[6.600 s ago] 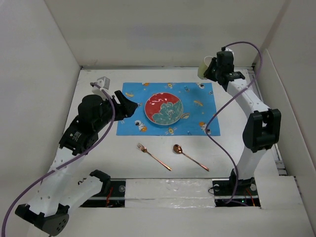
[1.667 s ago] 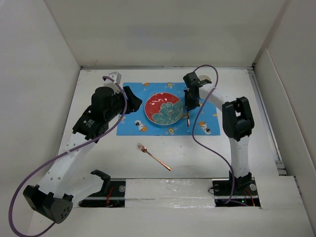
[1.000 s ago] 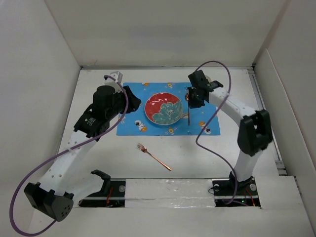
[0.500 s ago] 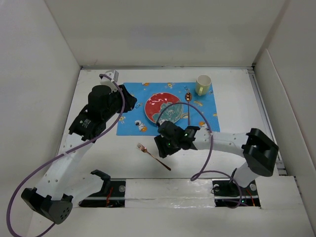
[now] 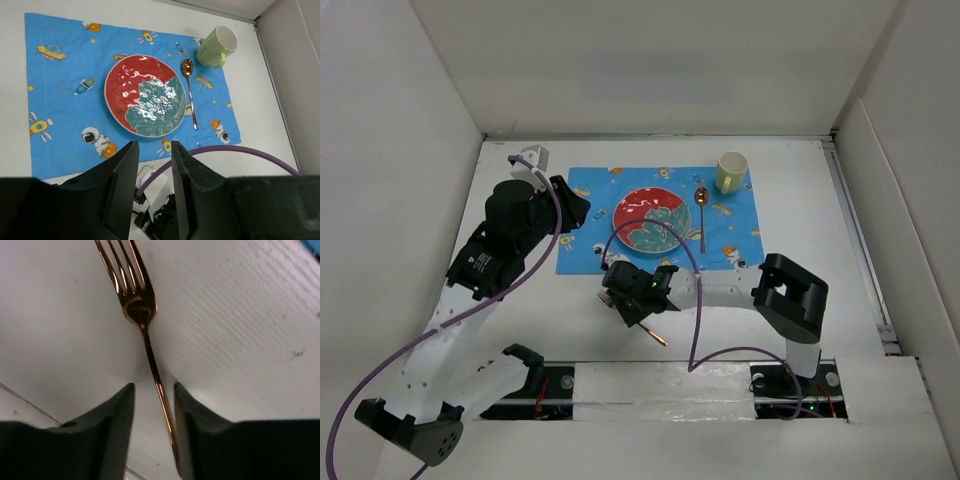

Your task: Set the dinner table for one person

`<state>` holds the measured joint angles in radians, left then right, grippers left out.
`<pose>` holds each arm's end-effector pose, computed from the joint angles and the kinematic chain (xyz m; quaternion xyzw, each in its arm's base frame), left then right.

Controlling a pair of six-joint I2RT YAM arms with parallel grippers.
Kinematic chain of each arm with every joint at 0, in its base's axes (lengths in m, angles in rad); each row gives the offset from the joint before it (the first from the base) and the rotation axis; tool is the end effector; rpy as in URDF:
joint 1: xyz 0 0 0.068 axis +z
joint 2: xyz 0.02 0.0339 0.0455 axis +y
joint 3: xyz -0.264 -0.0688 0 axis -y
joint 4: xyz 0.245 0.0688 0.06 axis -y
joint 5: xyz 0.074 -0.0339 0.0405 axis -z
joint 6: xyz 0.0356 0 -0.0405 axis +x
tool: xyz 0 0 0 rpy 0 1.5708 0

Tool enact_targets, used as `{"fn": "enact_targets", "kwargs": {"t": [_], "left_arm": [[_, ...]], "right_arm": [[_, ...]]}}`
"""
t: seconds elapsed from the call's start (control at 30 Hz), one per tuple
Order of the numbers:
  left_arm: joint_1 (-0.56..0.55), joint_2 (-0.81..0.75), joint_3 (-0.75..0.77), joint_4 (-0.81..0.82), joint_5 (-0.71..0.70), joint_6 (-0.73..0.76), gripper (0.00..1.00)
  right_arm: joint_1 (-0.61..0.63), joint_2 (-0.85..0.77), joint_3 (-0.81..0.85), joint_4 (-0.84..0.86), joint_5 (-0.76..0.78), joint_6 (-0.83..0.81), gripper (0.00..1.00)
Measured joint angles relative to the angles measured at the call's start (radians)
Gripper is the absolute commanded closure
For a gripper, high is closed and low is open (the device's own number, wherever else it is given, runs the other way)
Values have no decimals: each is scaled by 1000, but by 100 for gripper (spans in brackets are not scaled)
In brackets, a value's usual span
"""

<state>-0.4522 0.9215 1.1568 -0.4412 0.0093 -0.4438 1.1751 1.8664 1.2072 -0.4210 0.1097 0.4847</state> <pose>0.1725 -0.0842 0.4168 0.0062 0.7760 -0.2764 0.5669 0.1496 0.3481 0.1669 -0.3152 0.9160 0.1430 0.2029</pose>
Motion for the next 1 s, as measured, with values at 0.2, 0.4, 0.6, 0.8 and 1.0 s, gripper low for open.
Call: {"fn": "enact_targets", "kwargs": {"t": [0.2,0.4,0.6,0.8,1.0], "left_arm": [[0,-22,4,-13,-33,-2,69],[0,-27,21,-36,-48,-2,69],[0,-47,23,-69,-48,-7,69],[15,-78,27,14,-105,-49,69],[-8,-94,30,-74,-90,-82,69]], "right_arm": [[11,66,74,17,24,-10,100],[32,129,219,-89,37,3,100],[-23,225,594,-197,63,56,100],[-137,376,908,-279,69,149,100],[-261,539,1059,-281,48,259,100]]}}
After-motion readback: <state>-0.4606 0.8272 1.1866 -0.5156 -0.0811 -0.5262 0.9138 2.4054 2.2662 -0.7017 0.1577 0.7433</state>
